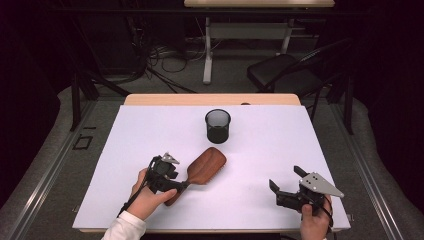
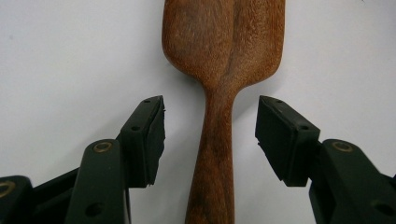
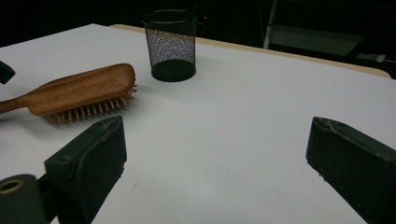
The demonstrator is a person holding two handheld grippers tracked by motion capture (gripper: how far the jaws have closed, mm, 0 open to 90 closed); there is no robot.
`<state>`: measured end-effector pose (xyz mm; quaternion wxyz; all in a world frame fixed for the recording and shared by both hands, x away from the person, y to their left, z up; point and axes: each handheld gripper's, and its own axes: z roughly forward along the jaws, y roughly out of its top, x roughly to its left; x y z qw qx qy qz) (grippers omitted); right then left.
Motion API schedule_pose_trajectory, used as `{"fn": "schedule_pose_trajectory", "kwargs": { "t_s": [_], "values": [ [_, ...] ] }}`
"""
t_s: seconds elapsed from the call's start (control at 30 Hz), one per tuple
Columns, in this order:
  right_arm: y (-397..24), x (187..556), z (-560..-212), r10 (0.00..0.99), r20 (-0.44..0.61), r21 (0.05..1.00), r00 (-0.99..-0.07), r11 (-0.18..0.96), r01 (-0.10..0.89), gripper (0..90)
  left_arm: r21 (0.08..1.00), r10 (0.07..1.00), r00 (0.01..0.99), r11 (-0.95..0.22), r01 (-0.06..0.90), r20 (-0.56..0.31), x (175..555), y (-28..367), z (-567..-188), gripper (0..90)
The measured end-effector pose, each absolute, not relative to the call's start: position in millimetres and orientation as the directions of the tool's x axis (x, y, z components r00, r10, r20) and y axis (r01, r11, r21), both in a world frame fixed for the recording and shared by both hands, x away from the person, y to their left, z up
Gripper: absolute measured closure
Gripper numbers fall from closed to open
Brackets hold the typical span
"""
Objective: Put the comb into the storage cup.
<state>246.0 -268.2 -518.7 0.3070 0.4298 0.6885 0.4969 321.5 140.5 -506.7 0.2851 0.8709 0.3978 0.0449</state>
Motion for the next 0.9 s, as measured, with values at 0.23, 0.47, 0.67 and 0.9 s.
{"fn": "schedule_pose_trajectory", "kwargs": {
  "t_s": [0.23, 0.47, 0.67, 0.9],
  "values": [
    [-267.7, 246.3, -519.0, 0.896, 0.003, 0.949, -0.443, 0.138, 0.285, 5.0, 0.497, 0.709, 0.691, -0.553, 0.669, -0.142, 329.1, 132.4, -504.3, 42.8],
    [-268.2, 246.6, -519.4, 0.897, 0.004, 0.95, -0.442, 0.135, 0.283, 5.2, 0.461, 0.704, 0.692, -0.567, 0.682, -0.159, 338.2, 125.5, -503.6, 42.8],
    [-268.8, 246.7, -519.5, 0.897, 0.003, 0.948, -0.442, 0.137, 0.286, 5.3, 0.44, 0.698, 0.698, -0.583, 0.683, -0.16, 341.9, 120.6, -506.1, 43.0],
    [-268.6, 246.8, -519.5, 0.897, 0.003, 0.948, -0.443, 0.139, 0.287, 5.3, 0.406, 0.697, 0.7, -0.601, 0.689, -0.156, 345.0, 116.1, -513.4, 44.3]
  ]
}}
